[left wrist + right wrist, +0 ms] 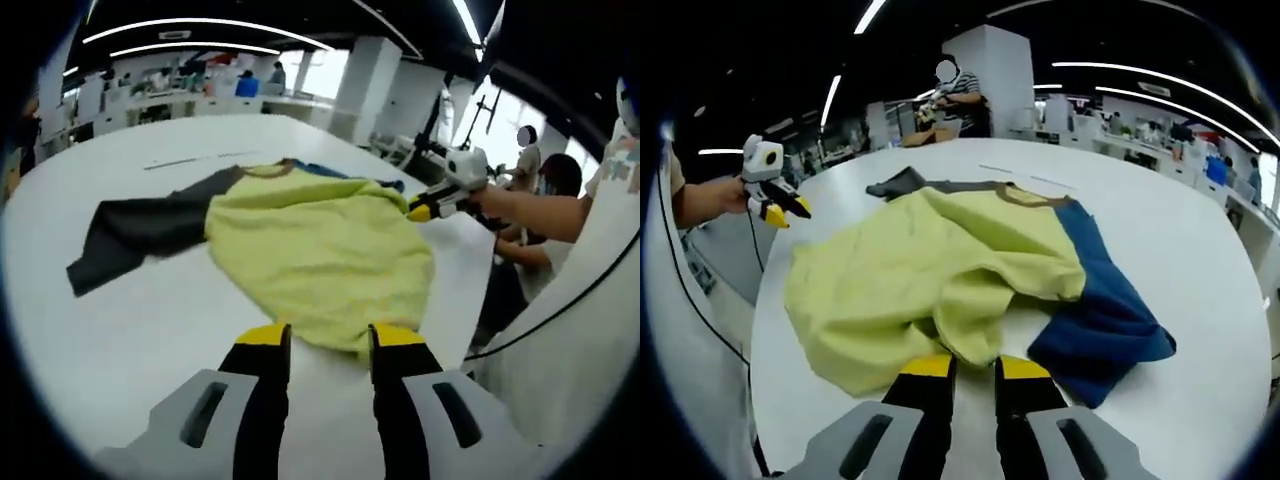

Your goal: Fold the garment on the visible template until the final outline fits inside the template.

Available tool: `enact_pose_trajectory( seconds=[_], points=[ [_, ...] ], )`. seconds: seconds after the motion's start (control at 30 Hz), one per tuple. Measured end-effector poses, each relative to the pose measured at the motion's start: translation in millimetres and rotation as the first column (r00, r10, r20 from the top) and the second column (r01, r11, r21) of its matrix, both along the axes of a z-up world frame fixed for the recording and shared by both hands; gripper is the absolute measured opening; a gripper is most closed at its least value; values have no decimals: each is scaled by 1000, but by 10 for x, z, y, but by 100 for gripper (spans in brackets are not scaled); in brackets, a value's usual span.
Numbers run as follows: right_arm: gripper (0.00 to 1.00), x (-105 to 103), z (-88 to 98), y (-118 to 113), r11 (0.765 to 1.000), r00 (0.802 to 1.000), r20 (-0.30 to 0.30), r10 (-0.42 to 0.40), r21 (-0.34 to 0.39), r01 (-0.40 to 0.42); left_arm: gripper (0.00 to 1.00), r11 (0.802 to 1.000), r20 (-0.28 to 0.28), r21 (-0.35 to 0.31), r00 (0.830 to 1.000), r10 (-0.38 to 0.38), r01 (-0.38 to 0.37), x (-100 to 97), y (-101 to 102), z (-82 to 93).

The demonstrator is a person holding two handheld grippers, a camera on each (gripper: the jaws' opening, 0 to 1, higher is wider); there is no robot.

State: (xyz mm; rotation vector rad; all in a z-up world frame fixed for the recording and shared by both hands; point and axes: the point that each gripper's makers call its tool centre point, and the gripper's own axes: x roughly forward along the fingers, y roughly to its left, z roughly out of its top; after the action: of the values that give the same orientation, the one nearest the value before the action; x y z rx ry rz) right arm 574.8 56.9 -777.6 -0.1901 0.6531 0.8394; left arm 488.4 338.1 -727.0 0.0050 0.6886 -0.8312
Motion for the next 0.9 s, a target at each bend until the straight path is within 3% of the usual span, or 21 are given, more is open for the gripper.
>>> enact_pose_trajectory(
  seconds=[0.23, 0.4, 0.5, 0.63, 0.9],
  points=[
    [0, -11, 10, 12, 1000, 1000, -2, 2, 9, -2, 31, 1000, -4, 9, 1000, -14, 14, -38, 0, -32],
    [0, -15, 73, 45, 1000, 1000, 9, 6, 18, -6, 31, 1000, -4, -13, 1000, 1, -1, -8, 34, -11],
    [0, -9, 59, 23, 1000, 1000, 15, 11, -24, -11, 31, 1000, -1, -15, 1000, 0, 0, -8, 36, -8],
    [10, 24, 48, -27, 998, 999, 38, -1, -66, 3, 31, 1000, -1, -23, 1000, 6, -6, 2, 52, -5],
    [5, 38, 121, 40, 997, 997, 75, 26, -72, -20, 31, 999, -1, -33, 1000, 9, -9, -4, 72, 6]
  ],
)
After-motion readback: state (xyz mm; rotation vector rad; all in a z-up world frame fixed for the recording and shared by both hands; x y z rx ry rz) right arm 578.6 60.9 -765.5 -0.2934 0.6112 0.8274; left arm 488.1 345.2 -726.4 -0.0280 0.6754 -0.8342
